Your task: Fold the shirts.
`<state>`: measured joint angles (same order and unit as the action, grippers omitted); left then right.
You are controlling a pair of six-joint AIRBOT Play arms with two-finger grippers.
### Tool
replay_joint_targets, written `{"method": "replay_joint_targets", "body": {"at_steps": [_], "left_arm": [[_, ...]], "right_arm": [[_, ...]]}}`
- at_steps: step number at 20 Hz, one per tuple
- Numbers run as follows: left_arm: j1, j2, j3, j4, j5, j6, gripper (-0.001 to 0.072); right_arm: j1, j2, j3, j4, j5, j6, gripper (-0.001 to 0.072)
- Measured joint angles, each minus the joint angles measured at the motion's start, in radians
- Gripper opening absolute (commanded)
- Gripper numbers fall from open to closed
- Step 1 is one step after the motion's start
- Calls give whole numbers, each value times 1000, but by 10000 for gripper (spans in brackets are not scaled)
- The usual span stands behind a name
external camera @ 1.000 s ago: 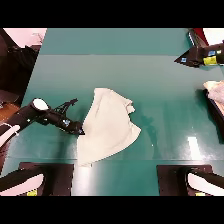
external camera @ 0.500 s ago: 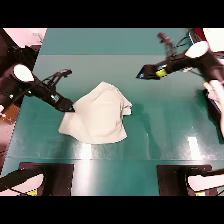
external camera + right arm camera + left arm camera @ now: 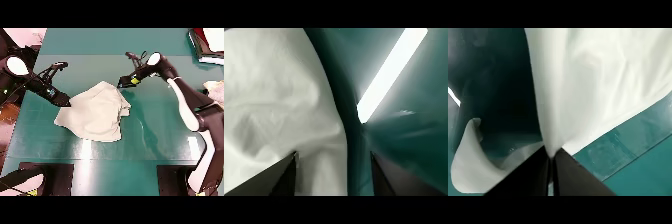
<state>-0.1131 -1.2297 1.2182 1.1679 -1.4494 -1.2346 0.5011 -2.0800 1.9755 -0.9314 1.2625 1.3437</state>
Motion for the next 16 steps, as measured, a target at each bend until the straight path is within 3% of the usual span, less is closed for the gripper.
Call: {"method": "replay_joint_targets", "body": {"at_steps": [1, 3, 9, 16], "left_arm": [[0, 0, 1, 0, 0, -6, 23], [0, 0, 2, 1, 1, -13, 23], [0, 1, 21, -9, -5, -25, 22], [8, 49, 442, -25, -2, -40, 22]], "right_arm": [[6, -26, 21, 13, 10, 1, 337], [15, -58, 34, 51, 16, 1, 18], [10, -51, 66, 116, -6, -24, 16], [-135, 332, 44, -66, -37, -32, 16]]}}
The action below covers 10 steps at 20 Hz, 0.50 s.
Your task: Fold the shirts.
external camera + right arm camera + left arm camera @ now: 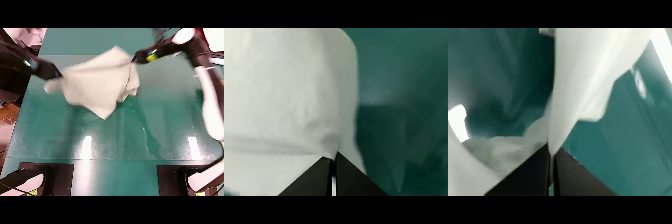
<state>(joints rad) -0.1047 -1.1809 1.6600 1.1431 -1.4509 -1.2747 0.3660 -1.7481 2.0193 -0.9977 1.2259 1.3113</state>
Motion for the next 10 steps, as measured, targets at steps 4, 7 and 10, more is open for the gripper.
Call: {"method": "replay_joint_targets", "body": {"at_steps": [4, 7, 10], "left_arm": [[0, 13, 297, -126, 8, -7, 22], [1, 32, 399, -280, 26, -10, 22], [2, 50, 434, -404, 23, -11, 22]], "right_arm": [[-75, 258, -2, -47, 20, -2, 17], [-100, 416, -3, -71, 47, -4, 16], [-109, 534, -3, -79, 107, -4, 17]]}}
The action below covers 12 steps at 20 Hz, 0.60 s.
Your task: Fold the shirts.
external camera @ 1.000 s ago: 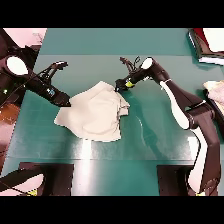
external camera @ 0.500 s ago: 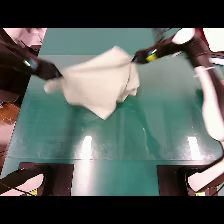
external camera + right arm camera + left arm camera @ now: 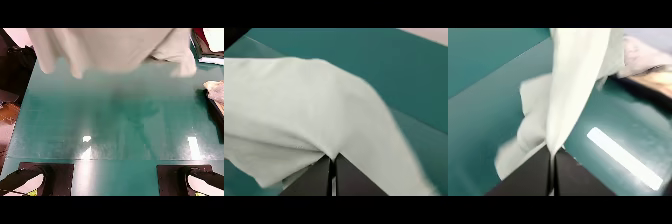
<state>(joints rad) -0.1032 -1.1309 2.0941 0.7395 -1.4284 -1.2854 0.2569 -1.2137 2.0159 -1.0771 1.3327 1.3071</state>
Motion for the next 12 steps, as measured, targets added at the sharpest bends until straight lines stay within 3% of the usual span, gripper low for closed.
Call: {"method": "replay_joint_targets", "body": {"at_steps": [3, 6, 10, 12], "left_arm": [[0, 8, -3, -18, -16, -10, 22], [0, 6, -101, 67, -32, -19, 22], [0, -43, -343, 185, -54, -26, 22], [-1, -97, -463, 211, -39, -26, 23]], "right_arm": [[-3, 85, -29, 0, 84, 29, 17], [-5, 159, -161, 1, 141, 89, 17], [-5, 253, -507, 4, 143, 169, 18], [-5, 291, -708, 6, 70, 192, 18]]}}
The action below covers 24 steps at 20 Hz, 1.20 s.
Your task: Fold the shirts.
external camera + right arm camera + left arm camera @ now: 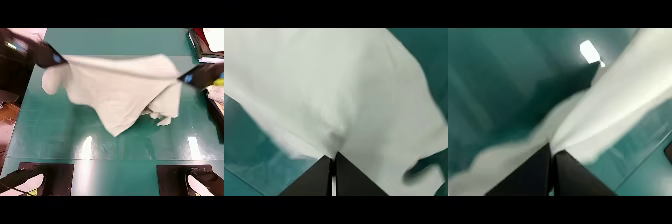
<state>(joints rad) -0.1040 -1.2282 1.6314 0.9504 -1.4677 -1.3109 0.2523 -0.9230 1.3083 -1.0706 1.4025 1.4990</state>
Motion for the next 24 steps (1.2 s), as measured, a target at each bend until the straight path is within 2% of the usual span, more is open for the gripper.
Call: {"method": "replay_joint_targets", "body": {"at_steps": [3, 6, 7, 8, 9, 10, 11, 14, 18, 21, 24], "left_arm": [[0, -113, -117, 21, 105, 4, 23], [0, -216, -161, 15, 245, 7, 25], [0, -241, -169, 5, 293, 7, 171], [0, -258, -174, 3, 344, 7, 479], [5, -272, -177, 9, 381, 7, 631], [3, -282, -176, 3, 413, 3, 620], [0, -288, -169, -15, 425, 3, 620], [5, -298, -118, 6, 396, 3, 620], [6, -290, -90, 24, 214, 3, 620], [3, -261, -209, -32, 126, 5, 620], [-38, -212, -422, -109, 163, 20, 620]], "right_arm": [[0, 26, -257, 2, -216, 17, 19], [0, -10, -384, 5, -441, 24, 19], [0, -37, -396, 5, -500, 26, 20], [0, -66, -396, 0, -544, 26, 22], [-4, -102, -383, -14, -578, 26, 63], [-3, -136, -362, -12, -606, 28, 310], [-2, -172, -333, -3, -618, 28, 463], [-21, -260, -228, -6, -602, 25, 449], [-109, -278, -134, -6, -454, -45, 448], [-203, -228, -110, -6, -338, -92, 448], [-293, -161, -101, -5, -270, -115, 448]]}}
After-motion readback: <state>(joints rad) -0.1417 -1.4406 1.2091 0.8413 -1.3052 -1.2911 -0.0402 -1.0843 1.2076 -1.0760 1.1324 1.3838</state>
